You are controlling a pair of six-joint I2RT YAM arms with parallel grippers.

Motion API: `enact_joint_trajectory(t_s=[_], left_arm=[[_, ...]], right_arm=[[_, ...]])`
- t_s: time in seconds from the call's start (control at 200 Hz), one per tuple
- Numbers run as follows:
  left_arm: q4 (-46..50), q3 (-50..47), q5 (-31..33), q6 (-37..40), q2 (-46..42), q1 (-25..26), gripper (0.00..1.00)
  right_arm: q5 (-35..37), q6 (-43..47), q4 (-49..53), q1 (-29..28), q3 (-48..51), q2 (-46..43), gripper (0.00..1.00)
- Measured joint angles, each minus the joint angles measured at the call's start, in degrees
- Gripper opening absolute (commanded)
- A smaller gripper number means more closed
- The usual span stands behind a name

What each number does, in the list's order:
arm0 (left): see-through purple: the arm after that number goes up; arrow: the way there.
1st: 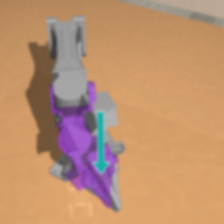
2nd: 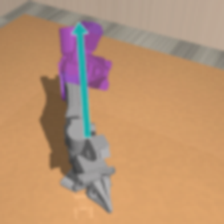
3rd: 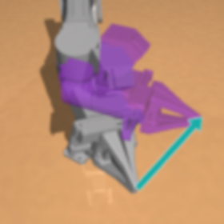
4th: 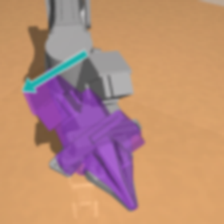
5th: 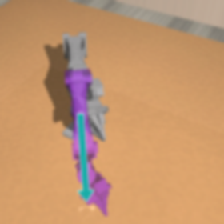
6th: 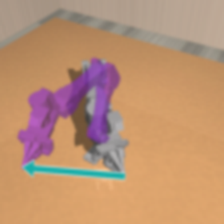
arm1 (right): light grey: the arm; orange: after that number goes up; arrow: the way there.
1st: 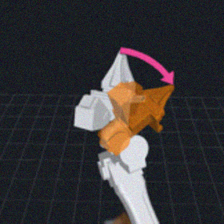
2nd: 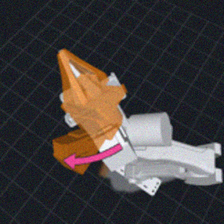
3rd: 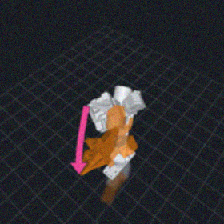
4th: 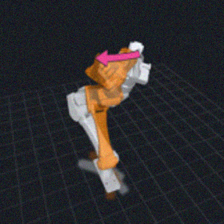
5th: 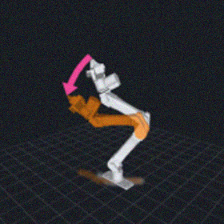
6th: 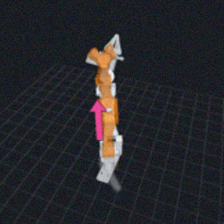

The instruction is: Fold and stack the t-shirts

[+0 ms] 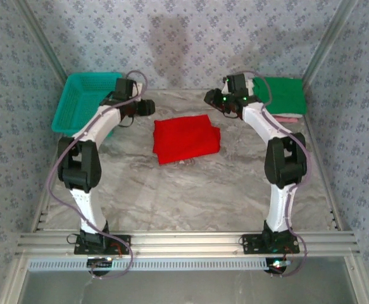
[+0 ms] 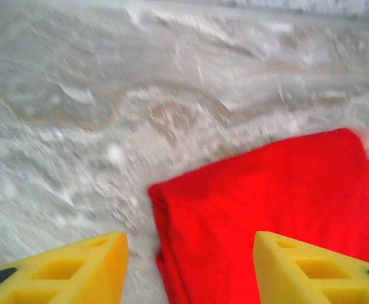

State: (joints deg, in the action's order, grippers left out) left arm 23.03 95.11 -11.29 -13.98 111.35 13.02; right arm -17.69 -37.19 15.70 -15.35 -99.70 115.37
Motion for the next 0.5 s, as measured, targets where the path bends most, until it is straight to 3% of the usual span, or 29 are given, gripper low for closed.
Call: enact_joint_trajectory(t_s=[0.125, 0.19, 0.33, 0.425, 0.5], left_arm=[[0.55, 2.99, 1.03, -1.27, -1.77, -0.11, 0.56], [-1.29, -0.13, 1.57, -2.19, -5.66, 1.38, 0.53], [-8.59, -16.76, 0.24, -6.51, -18.23, 7.41, 0.42], [-13.88, -26.56, -1.2, -9.81, -20.83, 9.81, 0.38], [-16.33, -31.08, -1.36, -11.72, -17.77, 9.86, 0.35]], right_arm=[[-0.57, 0.96, 0.35, 0.7, -2.93, -0.55, 0.39], [-1.22, 1.75, -0.59, 0.24, -0.39, -3.23, 0.26], [-3.02, 2.49, -4.22, -2.54, 13.84, -12.87, 0.0], [-4.11, 2.84, -5.33, -4.39, 20.06, -14.1, 0.0], [-4.9, 2.84, -5.9, -4.79, 21.94, -11.65, 0.0]])
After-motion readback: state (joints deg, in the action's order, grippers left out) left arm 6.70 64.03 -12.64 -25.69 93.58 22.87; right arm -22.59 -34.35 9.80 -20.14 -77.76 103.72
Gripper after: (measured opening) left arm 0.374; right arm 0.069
